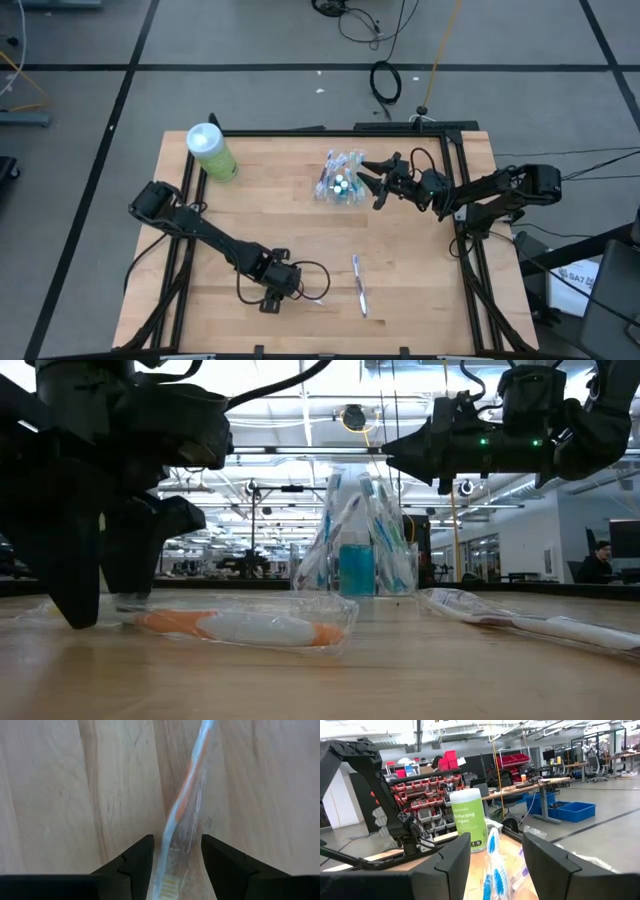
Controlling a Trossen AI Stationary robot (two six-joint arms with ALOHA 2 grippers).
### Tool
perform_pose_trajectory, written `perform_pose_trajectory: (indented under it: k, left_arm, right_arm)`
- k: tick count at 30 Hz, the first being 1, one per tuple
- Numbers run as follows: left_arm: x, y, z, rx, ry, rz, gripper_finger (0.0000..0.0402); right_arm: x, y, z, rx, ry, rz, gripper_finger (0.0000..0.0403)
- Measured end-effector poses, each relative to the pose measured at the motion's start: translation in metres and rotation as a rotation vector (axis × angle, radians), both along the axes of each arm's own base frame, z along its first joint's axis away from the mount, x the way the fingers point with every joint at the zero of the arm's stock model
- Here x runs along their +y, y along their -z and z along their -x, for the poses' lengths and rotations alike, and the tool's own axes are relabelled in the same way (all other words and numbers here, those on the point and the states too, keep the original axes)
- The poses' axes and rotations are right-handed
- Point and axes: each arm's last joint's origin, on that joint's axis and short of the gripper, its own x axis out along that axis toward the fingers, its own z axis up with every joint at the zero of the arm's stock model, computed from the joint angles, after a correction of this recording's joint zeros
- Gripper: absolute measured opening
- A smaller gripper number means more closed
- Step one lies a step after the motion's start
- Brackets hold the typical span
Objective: Pick & Place toothbrushing station
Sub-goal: Put the orange toothbrush into the transparent organizer
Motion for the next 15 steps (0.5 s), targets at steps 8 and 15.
perform_pose_trajectory:
  k: [8, 15]
  left_arm:
    - [0.0032, -0.0002, 0.0043, 0.012, 0.072, -0.069, 0.0116]
    - [0.0064, -0.0008, 0.004, 0.008, 0.11, -0.095, 0.0012]
  right_arm:
    - [0.0, 0.0007, -0.0001, 0.007, 0.0, -0.002, 0.0171]
    - [0.0001, 0.0004, -0.0001, -0.003, -0.004, -0.021, 0.0171]
